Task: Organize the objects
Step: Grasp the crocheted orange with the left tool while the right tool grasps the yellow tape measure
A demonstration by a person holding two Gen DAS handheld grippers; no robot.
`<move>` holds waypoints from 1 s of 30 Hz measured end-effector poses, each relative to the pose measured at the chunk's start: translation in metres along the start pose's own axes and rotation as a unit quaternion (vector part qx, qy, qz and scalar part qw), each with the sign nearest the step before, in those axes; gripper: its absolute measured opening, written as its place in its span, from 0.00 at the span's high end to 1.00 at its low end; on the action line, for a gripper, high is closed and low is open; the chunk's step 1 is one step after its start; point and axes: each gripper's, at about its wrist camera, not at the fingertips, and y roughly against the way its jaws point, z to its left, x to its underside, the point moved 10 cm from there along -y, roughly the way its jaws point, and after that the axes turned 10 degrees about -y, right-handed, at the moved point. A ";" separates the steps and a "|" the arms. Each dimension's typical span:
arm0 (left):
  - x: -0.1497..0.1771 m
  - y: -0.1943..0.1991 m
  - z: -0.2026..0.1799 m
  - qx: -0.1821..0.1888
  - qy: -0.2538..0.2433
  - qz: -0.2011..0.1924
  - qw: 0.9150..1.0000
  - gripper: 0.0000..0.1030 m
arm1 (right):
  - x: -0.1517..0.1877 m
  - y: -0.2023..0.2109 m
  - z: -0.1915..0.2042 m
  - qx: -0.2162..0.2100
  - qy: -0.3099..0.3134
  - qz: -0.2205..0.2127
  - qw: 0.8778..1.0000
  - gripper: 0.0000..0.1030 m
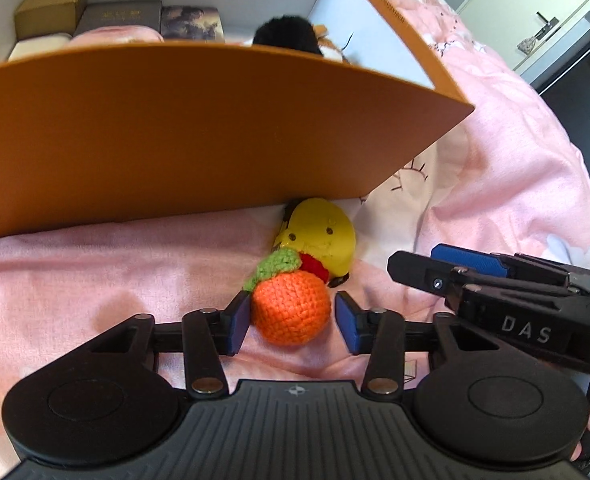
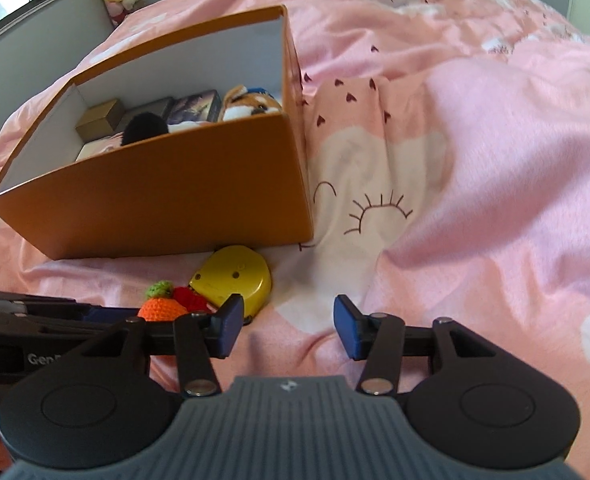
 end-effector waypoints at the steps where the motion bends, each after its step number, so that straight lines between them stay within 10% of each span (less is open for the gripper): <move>1: 0.000 0.000 0.001 0.001 0.001 -0.001 1.000 0.54 | 0.000 -0.001 -0.001 -0.001 -0.003 0.002 1.000 0.49; 15: -0.006 0.051 0.027 -0.038 0.010 -0.054 0.998 0.54 | -0.007 -0.023 0.031 -0.027 0.054 0.027 0.998 0.50; 30: -0.007 0.049 0.049 -0.044 0.026 -0.051 0.997 0.54 | -0.009 -0.067 0.039 -0.030 -0.042 0.087 0.995 0.35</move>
